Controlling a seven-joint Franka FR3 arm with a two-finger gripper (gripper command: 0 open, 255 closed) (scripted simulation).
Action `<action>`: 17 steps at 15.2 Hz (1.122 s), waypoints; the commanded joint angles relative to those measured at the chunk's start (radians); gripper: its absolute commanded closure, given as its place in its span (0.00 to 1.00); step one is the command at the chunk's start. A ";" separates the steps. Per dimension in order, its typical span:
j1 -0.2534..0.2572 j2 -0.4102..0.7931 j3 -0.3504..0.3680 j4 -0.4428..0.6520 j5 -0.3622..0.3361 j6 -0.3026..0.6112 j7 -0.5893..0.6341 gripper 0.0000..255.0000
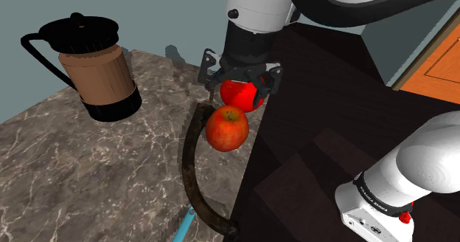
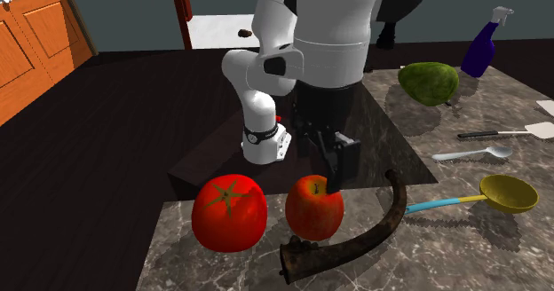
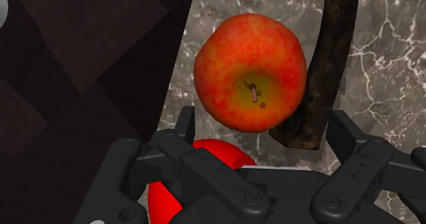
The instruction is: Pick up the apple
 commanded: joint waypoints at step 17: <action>0.000 0.002 0.004 -0.007 0.001 0.009 0.001 1.00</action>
